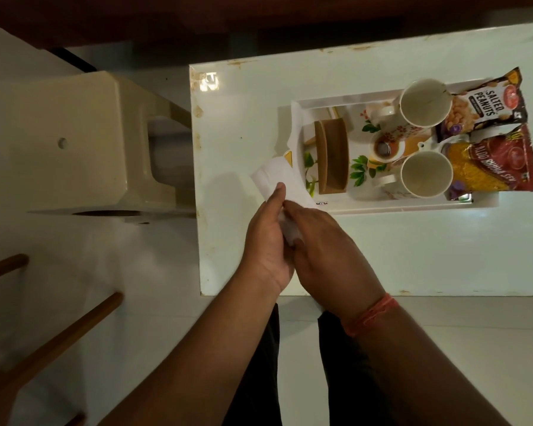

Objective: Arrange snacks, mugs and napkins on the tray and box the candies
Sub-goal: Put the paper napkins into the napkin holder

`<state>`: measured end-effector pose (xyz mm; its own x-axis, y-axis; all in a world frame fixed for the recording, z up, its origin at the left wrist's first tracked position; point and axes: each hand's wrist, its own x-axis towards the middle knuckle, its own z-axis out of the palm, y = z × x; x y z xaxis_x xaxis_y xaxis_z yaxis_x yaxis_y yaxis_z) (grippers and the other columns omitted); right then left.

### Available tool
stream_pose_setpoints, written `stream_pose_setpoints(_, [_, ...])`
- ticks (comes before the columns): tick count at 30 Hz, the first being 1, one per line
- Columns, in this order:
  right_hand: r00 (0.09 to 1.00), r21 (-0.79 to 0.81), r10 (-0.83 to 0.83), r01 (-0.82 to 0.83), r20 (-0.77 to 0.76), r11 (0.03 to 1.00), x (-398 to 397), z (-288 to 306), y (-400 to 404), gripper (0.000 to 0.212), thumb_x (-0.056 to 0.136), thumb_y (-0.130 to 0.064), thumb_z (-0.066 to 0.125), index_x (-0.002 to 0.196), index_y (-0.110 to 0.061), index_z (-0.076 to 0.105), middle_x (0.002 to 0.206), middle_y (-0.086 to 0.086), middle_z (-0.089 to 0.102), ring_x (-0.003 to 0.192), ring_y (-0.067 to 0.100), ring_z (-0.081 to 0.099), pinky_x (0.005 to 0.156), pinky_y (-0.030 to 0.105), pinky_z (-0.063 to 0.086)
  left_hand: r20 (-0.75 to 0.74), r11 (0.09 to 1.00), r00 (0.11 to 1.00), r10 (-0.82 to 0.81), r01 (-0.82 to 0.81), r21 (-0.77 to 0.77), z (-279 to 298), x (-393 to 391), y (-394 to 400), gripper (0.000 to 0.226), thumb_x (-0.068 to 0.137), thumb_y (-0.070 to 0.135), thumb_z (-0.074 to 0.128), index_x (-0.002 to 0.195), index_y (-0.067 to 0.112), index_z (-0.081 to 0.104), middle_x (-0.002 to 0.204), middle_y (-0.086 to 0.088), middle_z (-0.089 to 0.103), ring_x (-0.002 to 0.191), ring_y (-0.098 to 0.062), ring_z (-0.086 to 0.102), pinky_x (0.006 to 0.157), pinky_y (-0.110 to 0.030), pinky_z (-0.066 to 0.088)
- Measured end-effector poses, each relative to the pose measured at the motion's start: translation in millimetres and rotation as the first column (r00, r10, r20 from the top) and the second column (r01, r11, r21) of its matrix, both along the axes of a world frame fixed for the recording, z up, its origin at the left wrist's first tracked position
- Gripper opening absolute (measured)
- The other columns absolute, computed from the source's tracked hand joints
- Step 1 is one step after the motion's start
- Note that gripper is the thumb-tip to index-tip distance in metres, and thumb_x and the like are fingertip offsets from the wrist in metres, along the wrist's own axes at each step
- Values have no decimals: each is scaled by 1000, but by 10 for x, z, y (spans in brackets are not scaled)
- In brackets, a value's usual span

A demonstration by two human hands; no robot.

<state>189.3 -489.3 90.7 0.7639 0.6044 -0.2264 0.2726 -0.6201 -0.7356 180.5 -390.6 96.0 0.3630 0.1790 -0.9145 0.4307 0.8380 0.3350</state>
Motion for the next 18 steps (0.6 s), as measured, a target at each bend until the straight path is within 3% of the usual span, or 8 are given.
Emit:
stream_pose_setpoints(2, [997, 31, 65, -66, 36, 997, -41, 7, -109, 50, 86, -1, 53, 134, -14, 54, 127, 6, 65, 115, 19, 61, 103, 27, 42, -46, 1000, 999, 1, 0, 22, -52, 31, 42, 30, 89, 33, 66, 113, 17, 63, 114, -13, 71, 106, -33, 68, 94, -48, 54])
stream_pose_setpoints(5, [990, 85, -118, 111, 82, 990, -41, -24, -299, 50, 81, 8, 57, 127, -11, 59, 122, 9, 65, 113, 17, 56, 103, 29, 46, -61, 996, 998, 6, 0, 88, -120, 93, 73, 22, 92, 23, 64, 114, 21, 62, 119, -14, 67, 108, -34, 65, 88, -51, 56])
stream_pose_setpoints(7, [963, -3, -210, 214, 171, 977, -22, -88, -383, 53, 78, 5, 66, 128, -10, 56, 126, 12, 59, 118, 23, 51, 101, 37, 47, -50, 990, 999, -21, 27, 139, -143, 129, 73, 31, 94, 22, 61, 124, 23, 57, 120, -10, 66, 108, -31, 65, 89, -51, 56])
stream_pose_setpoints(11, [955, -247, -45, 121, 292, 962, -6, -293, -385, 69, 76, -17, 76, 137, -13, 45, 138, 18, 47, 126, 34, 43, 102, 48, 43, -49, 958, 988, -143, 151, 243, -120, 210, -13, 32, 97, 21, 56, 128, 24, 52, 118, -4, 65, 106, -25, 64, 90, -45, 57])
stream_pose_setpoints(13, [932, -242, -64, 159, 358, 957, 12, -389, -335, 56, 77, -21, 77, 127, -11, 53, 129, 18, 54, 118, 35, 49, 95, 48, 46, -118, 896, 956, -269, 293, 333, -95, 279, -76, 29, 98, 27, 55, 126, 25, 51, 122, -3, 62, 108, -24, 62, 96, -46, 54])
stream_pose_setpoints(15, [894, -201, -132, 236, 428, 951, 70, -440, -286, 38, 79, -21, 75, 113, -11, 61, 116, 15, 62, 107, 34, 53, 87, 46, 46, -209, 775, 897, -389, 441, 453, -105, 369, -123, 32, 97, 32, 54, 128, 25, 50, 125, -1, 60, 108, -22, 60, 97, -41, 53])
stream_pose_setpoints(18, [863, -159, -215, 317, 456, 935, 193, -488, -252, 23, 81, -17, 70, 102, -10, 64, 103, 12, 66, 96, 32, 56, 81, 41, 46, -236, 622, 861, -451, 493, 608, -134, 548, -118, 37, 95, 30, 58, 130, 21, 51, 120, 1, 59, 106, -19, 59, 90, -34, 54])
